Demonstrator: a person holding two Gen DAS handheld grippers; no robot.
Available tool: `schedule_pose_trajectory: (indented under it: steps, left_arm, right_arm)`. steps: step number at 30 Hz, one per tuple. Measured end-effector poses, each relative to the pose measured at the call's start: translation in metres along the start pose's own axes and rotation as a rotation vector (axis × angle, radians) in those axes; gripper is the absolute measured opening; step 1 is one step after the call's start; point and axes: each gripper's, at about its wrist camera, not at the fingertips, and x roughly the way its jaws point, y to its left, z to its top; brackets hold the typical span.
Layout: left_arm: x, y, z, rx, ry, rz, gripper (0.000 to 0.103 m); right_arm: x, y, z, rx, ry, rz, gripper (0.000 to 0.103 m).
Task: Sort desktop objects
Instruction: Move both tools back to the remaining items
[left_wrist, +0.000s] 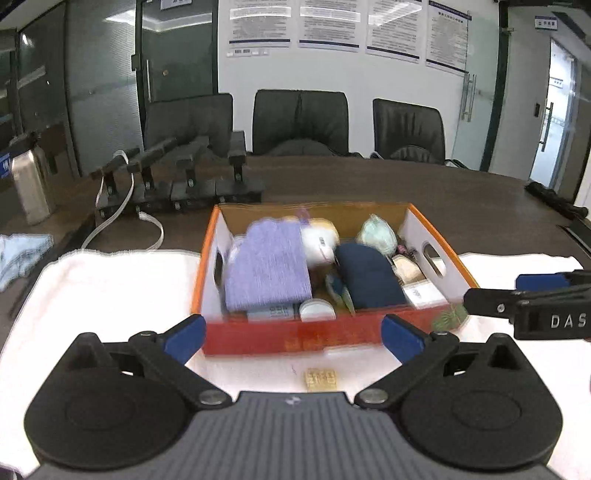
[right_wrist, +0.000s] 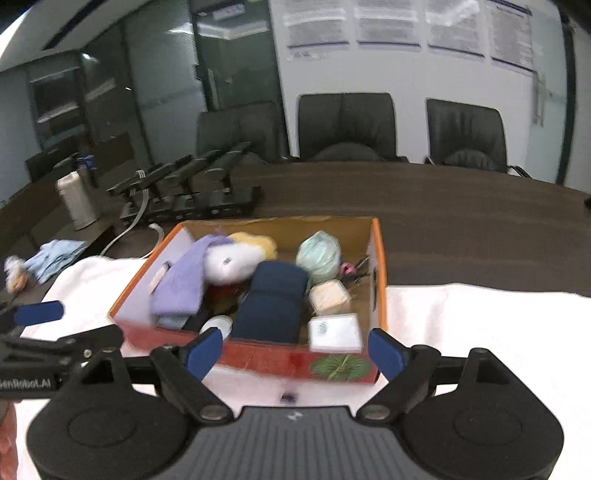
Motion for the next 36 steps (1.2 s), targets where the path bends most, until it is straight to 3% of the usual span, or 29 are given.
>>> schedule_pose_trajectory:
  steps: [6,11,17,23,27,32,34,36]
  left_arm:
    - [-0.03,-0.006,-0.078,0.019,-0.03,-0.051,0.103]
    - [-0.039,-0.018,-0.132,0.054,-0.041,-0.042,0.103]
    - [-0.049,-0.019,-0.181,0.001,-0.025,-0.026,0.103]
    - [-0.056,-0.017,-0.198,-0.007,-0.001,-0.029,0.103]
    - [-0.052,-0.017,-0.199,-0.006,0.026,-0.016,0.103]
    - [-0.051,-0.022,-0.2,0.021,0.035,0.007,0.103]
    - [-0.054,-0.018,-0.2,0.001,0.018,0.016,0.103]
    - [-0.062,-0.016,-0.19,0.057,-0.021,0.041,0.103]
  right_arm:
    - [-0.021,0.004,-0.08,0.023,0.022,0.091,0.086]
    - [-0.03,0.011,-0.13,-0.021,0.01,0.061,0.086]
    - [-0.044,0.006,-0.172,0.032,0.022,0.053,0.086]
    - [-0.062,0.006,-0.202,0.068,-0.027,0.016,0.086]
    - [-0.066,0.016,-0.211,0.024,-0.059,-0.042,0.086]
    - [-0.065,0.012,-0.211,0.046,-0.055,-0.031,0.089]
    - [-0.066,0.008,-0.211,0.053,-0.052,-0.013,0.089]
    - [-0.069,0.007,-0.206,0.025,-0.012,0.011,0.088]
